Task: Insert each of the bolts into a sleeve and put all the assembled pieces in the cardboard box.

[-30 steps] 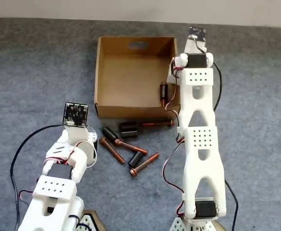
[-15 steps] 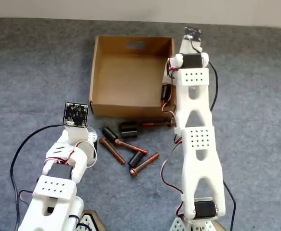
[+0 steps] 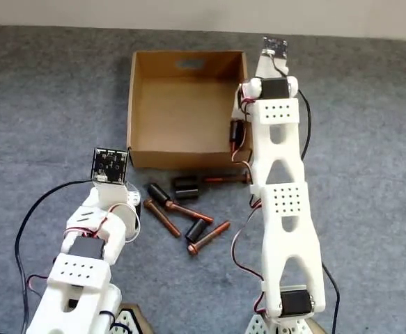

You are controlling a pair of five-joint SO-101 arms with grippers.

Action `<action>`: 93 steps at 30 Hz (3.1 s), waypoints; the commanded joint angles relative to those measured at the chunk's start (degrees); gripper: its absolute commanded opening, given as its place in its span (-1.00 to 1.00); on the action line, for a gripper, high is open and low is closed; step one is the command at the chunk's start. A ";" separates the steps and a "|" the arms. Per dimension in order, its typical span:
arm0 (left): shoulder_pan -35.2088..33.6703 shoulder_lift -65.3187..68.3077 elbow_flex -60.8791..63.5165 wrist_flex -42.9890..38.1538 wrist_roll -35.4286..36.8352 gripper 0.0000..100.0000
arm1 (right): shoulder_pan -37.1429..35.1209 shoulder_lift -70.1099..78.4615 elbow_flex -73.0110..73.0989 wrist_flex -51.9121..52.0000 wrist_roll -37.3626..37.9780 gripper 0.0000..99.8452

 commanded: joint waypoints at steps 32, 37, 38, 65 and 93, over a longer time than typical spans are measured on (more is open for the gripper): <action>0.92 -0.40 -0.31 -1.14 0.00 -0.94 | -1.54 -48.31 3.91 4.53 -0.44 -0.81; 0.92 -0.40 -0.40 -1.14 0.00 -0.94 | -2.95 -66.86 27.03 4.44 -0.35 -0.81; 0.92 -0.40 -0.40 -1.14 0.00 -0.94 | -3.56 -70.46 32.57 4.35 -0.26 -0.81; -3.30 -0.40 -1.27 -0.70 0.35 -0.94 | -33.89 -116.09 148.09 -41.54 16.00 -0.81; -6.02 -0.40 -1.45 -1.05 0.35 -0.94 | -37.93 -98.51 151.34 -48.75 20.31 -0.58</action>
